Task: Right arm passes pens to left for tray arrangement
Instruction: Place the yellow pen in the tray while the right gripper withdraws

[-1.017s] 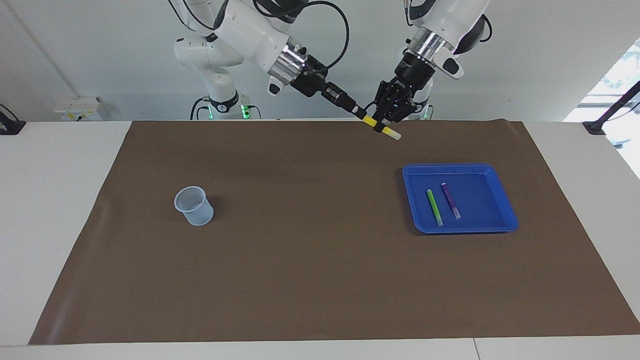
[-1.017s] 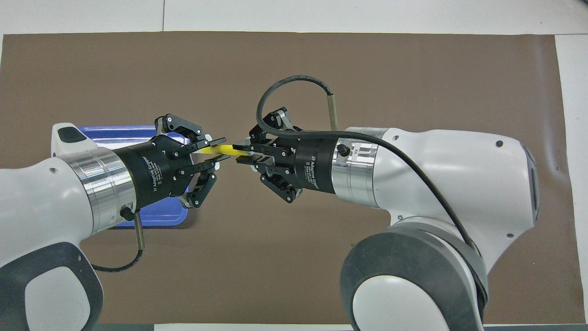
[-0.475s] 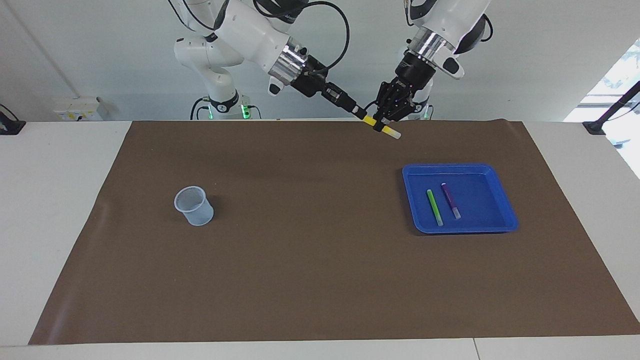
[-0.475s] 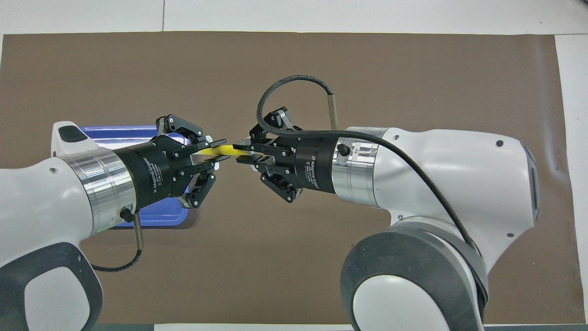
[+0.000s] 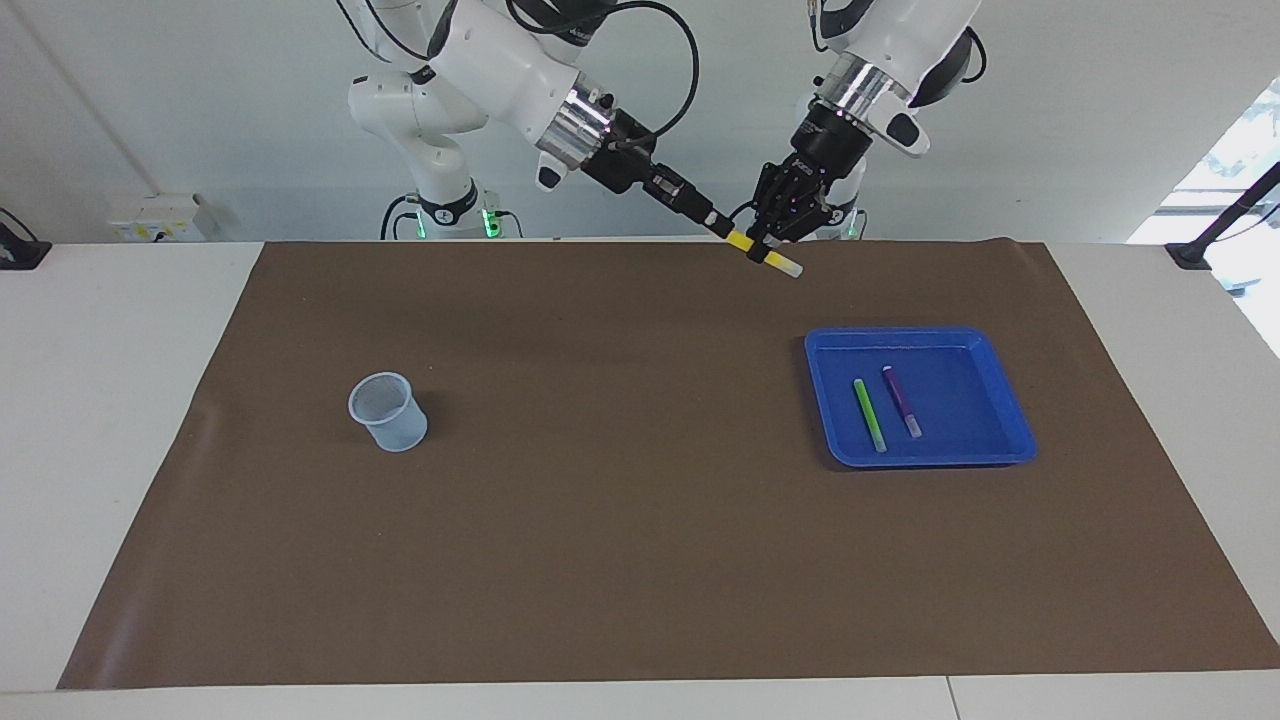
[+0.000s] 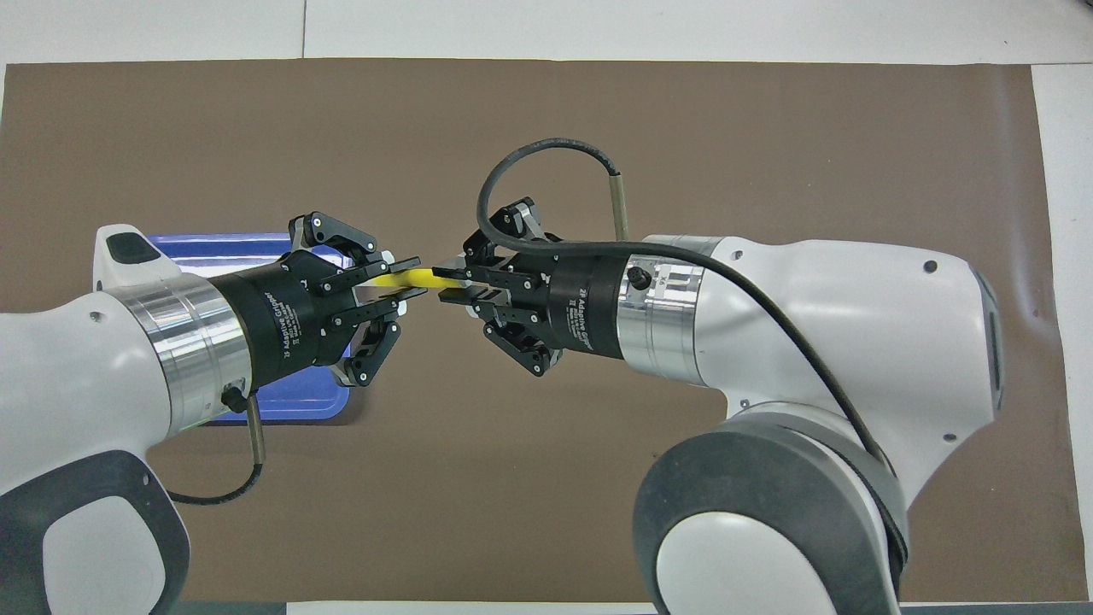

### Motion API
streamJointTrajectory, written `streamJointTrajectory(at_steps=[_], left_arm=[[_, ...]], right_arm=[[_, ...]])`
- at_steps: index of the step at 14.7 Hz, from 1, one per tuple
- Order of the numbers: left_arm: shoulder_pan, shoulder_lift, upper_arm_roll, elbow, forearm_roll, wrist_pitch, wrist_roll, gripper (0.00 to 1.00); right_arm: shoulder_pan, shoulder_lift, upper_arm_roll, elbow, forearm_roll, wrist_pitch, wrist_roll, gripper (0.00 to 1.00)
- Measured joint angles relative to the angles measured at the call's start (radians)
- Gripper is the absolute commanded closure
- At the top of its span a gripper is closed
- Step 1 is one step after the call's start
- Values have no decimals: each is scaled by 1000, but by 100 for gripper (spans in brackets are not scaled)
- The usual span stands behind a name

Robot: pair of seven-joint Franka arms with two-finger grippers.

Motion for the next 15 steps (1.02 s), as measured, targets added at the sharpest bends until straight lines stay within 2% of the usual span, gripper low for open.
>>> streamJointTrajectory(at_steps=[3,7,9,12,15], left_arm=[[9,0,1,1,0,-1,-3,100],[12,0,3,1,0,-1,-3,100],[33,-1,3,1,0,-2,11,100],[93,1,3,-1,0,-53,172,100],[217,6,3,-13,1,-194,498,100]], right_arm=[[-1,0,-1,0,-4,10,-1,1],[-1,0,-5,0,-69,10,-1,0],[-2,0,-30,1,-161,-16,-2,0],[-3,-9,-131,9,-382,-150,-61,0],[-7,-28,-271,12,-505,-304,-301,0]])
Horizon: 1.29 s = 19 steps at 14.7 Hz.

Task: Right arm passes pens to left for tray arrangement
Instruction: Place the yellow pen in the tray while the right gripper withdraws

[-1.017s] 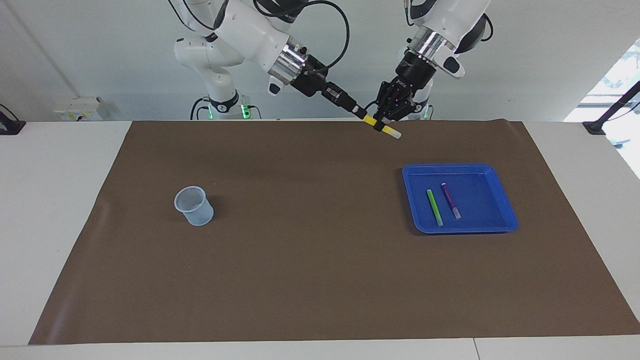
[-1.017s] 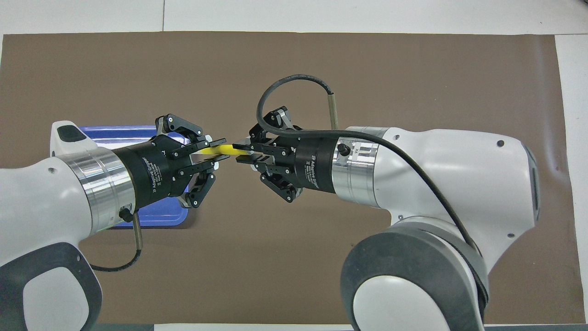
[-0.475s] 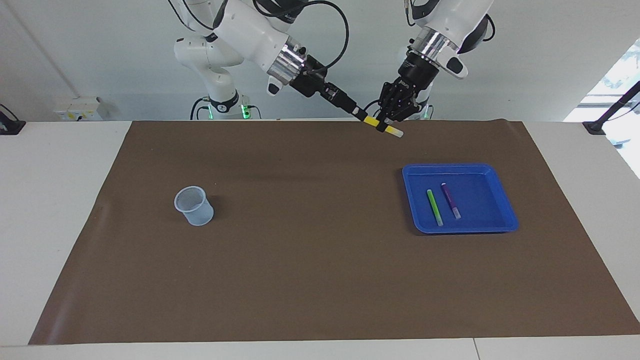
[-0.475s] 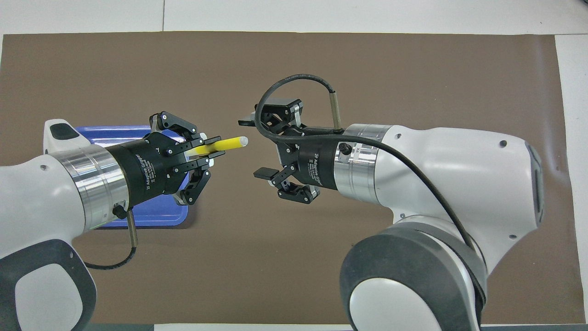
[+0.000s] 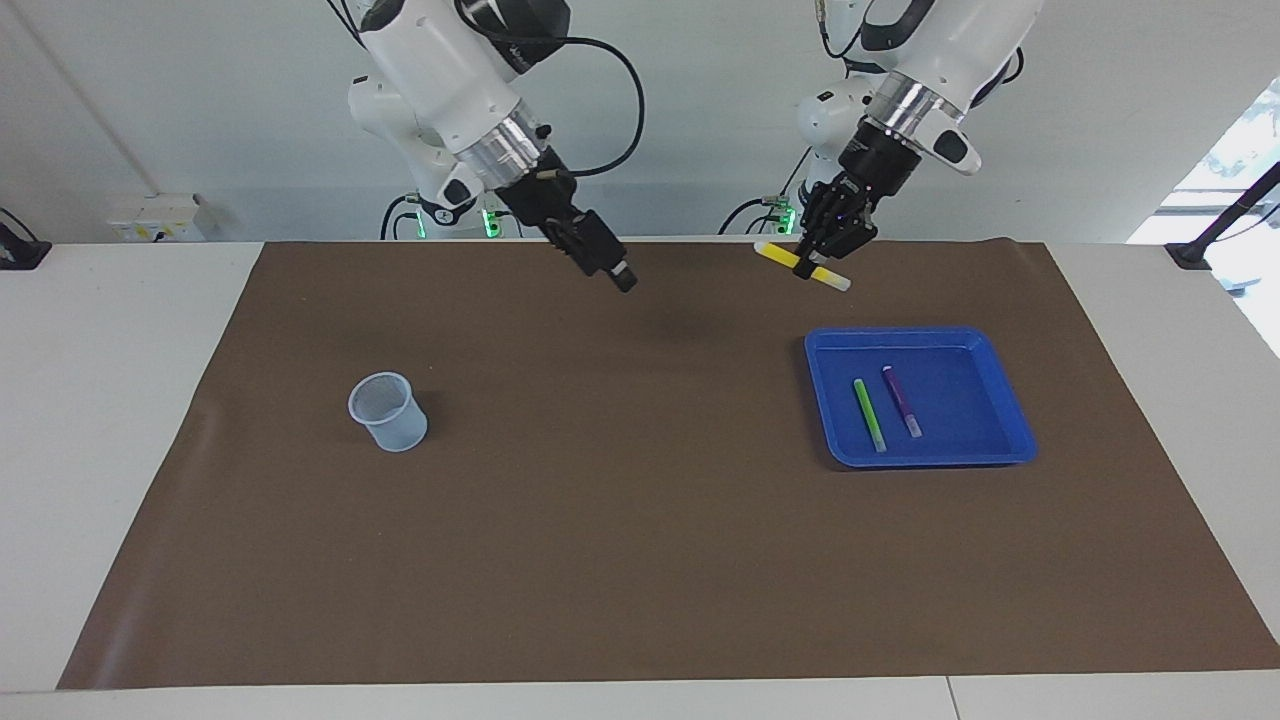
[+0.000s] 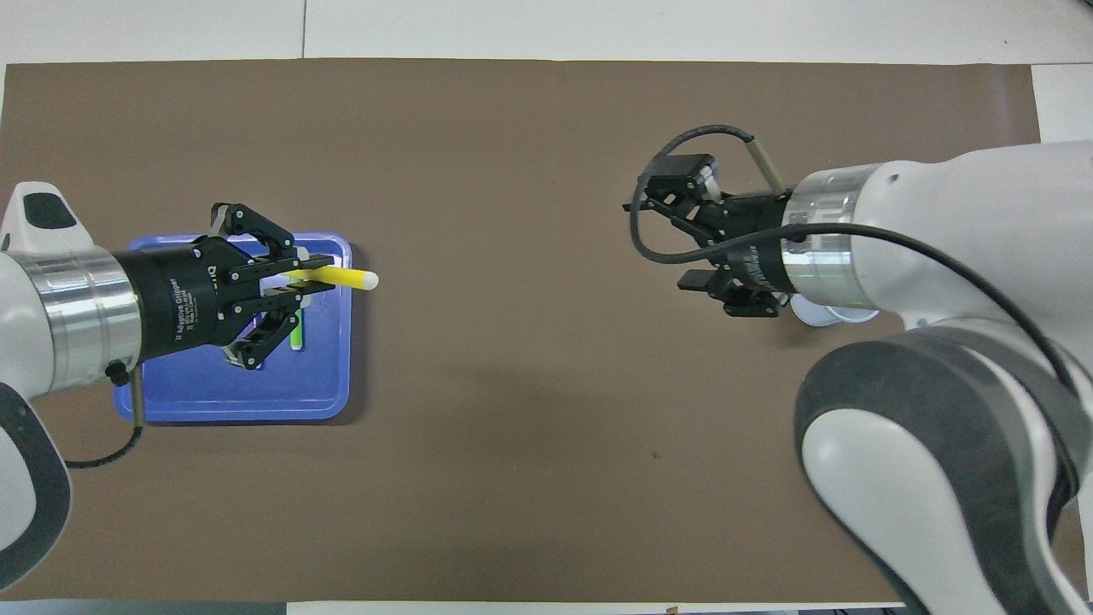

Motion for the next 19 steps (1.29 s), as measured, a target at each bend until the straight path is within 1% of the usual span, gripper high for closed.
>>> streamJointTrajectory(at_steps=[2,5,7,10,12,14,16,19], left_arm=[[83,7,0,-27,20,-57,240,100],[164,56,0,-80,132,-73,559,100],[197,126,1,-91,256,-71,737,100],[202,272,-1,-90,534,-16,927,100],[201,376,-2,-89,690,46,1027,100],[202,458,-1,-88,783,93,1082,100],[204,507,-1,-86,835,118,1105,100],[211,542,-1,-84,914,128,1124,100]], right_arm=[[-6,-5,-93,0,-87,-76,-176,0],[-8,-5,-218,-1,-221,-146,-428,0],[-8,-5,-294,2,-311,-187,-599,0],[-9,-6,-375,20,-418,-225,-779,0],[-8,-5,-401,59,-457,-291,-845,0],[-7,-4,-404,101,-503,-350,-866,0],[-6,-2,-400,132,-521,-404,-869,0],[-3,-1,-388,147,-516,-449,-869,0]])
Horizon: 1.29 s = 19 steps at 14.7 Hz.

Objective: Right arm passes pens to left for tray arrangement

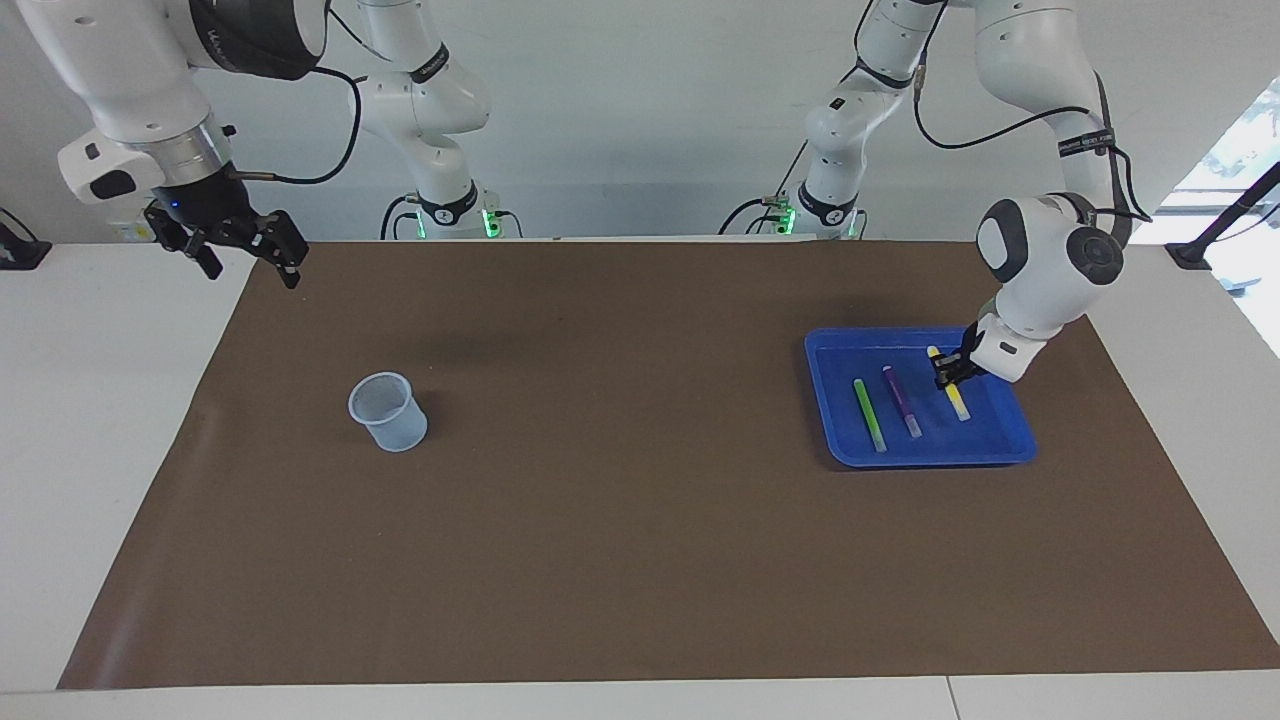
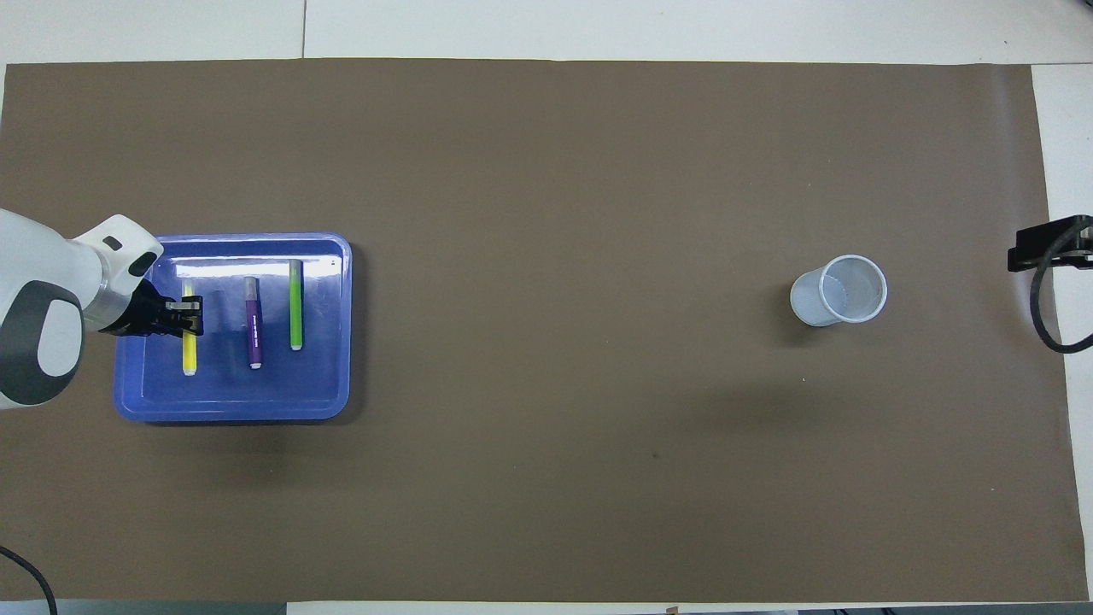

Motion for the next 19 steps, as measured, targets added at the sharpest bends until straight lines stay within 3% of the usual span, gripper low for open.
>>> streamJointTrajectory(at_steps=[2,3,8,14,19], left_arm=[[1,15,0,1,37,3,3,100],[1,19,0,1,41,4,5,1],[2,21,0,8,43,10,12,0],[-1,21,-7,60,43,-1,12,0],[-85,13,-22,216,43,-206,-5,0]], right_arm=[[0,0,20,4,9,-27,0,0],[0,0,36,4,11,-37,1,0],[-1,0,108,4,12,-44,83,0],[-5,0,105,2,12,-44,89,0],[-5,0,106,2,12,-44,89,0]])
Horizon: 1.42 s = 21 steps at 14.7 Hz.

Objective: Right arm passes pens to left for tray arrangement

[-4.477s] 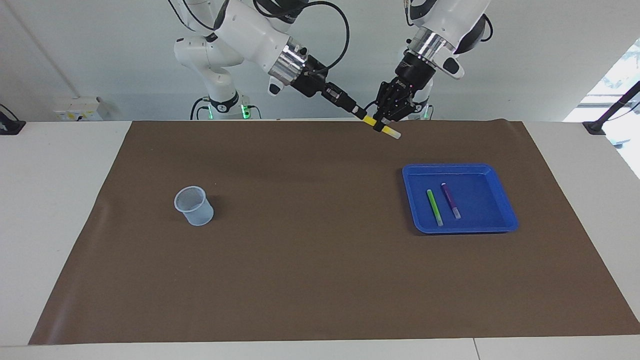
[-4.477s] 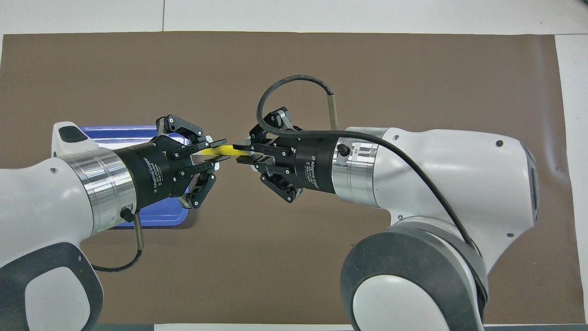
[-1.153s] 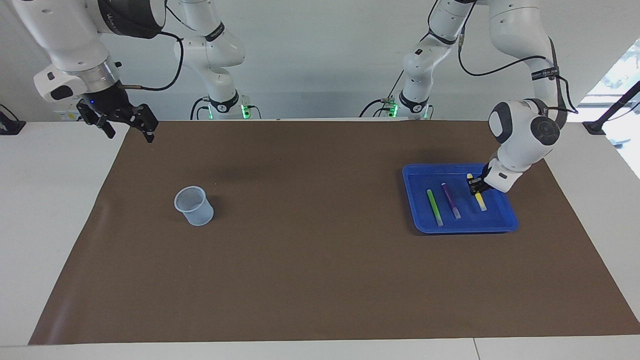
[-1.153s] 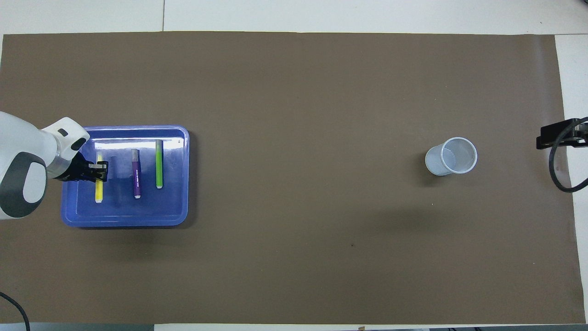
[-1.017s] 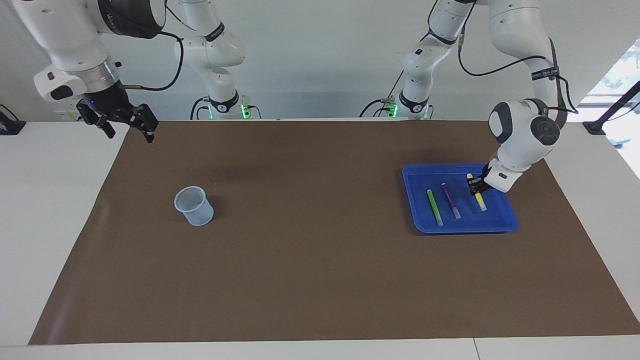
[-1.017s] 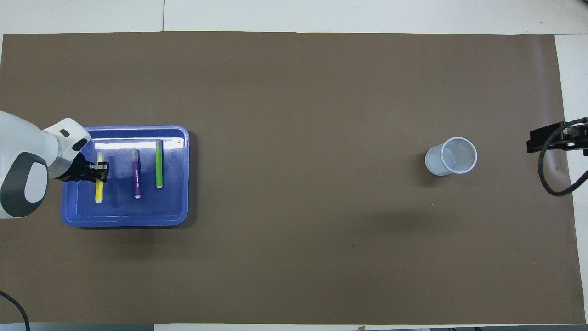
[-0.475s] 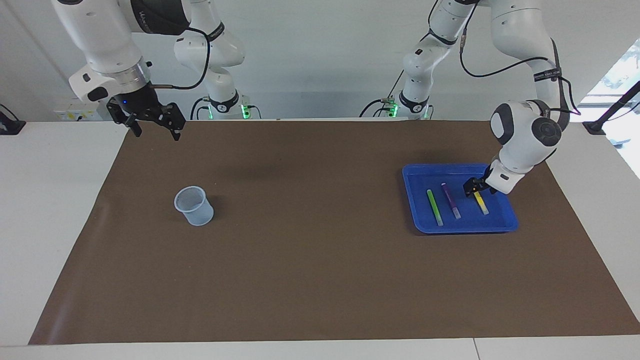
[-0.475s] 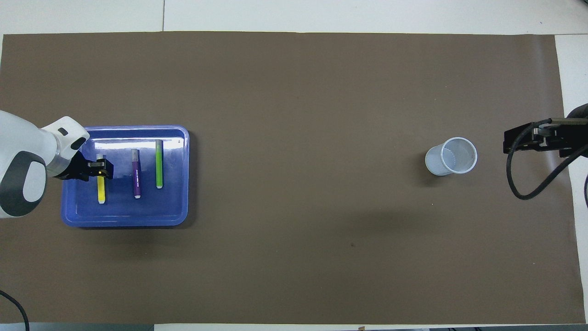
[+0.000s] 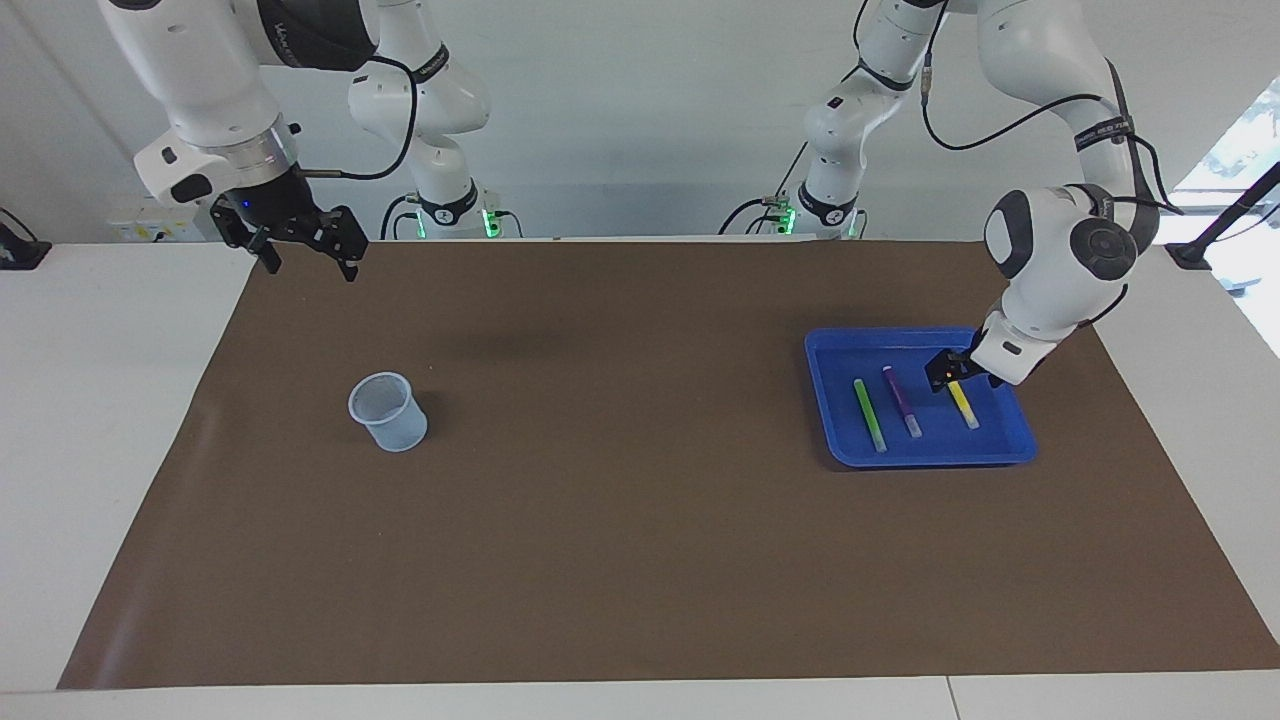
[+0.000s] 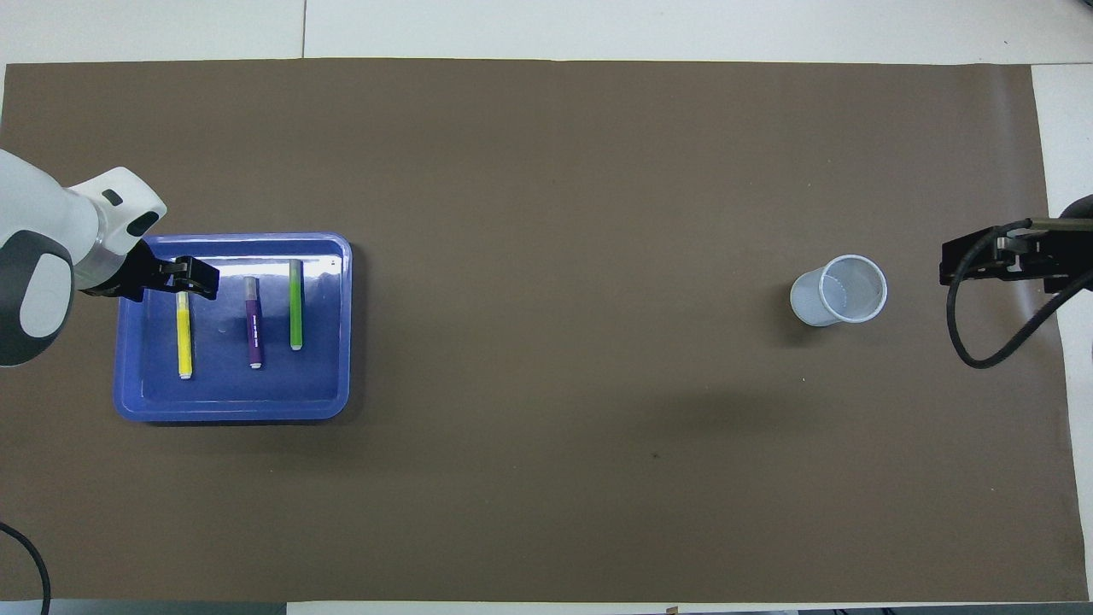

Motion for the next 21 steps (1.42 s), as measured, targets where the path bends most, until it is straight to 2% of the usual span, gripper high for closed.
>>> streamJointTrajectory(at_steps=[4,8,9,15,18,21], left_arm=[[-24,-38,-19,72,-11,-138,-2,0],[-51,-133,-17,91,-114,-243,-9,0],[-107,-160,35,98,-127,-284,-9,0],[-602,-268,533,204,-192,-497,-16,0],[-697,-322,622,212,-193,-510,-41,0],[-704,-357,634,201,-195,-461,-63,0]], right_arm=[[0,0,0,0,0,0,0,0],[0,0,0,0,0,0,0,0],[0,0,0,0,0,0,0,0],[0,0,0,0,0,0,0,0],[0,0,0,0,0,0,0,0],[0,0,0,0,0,0,0,0]])
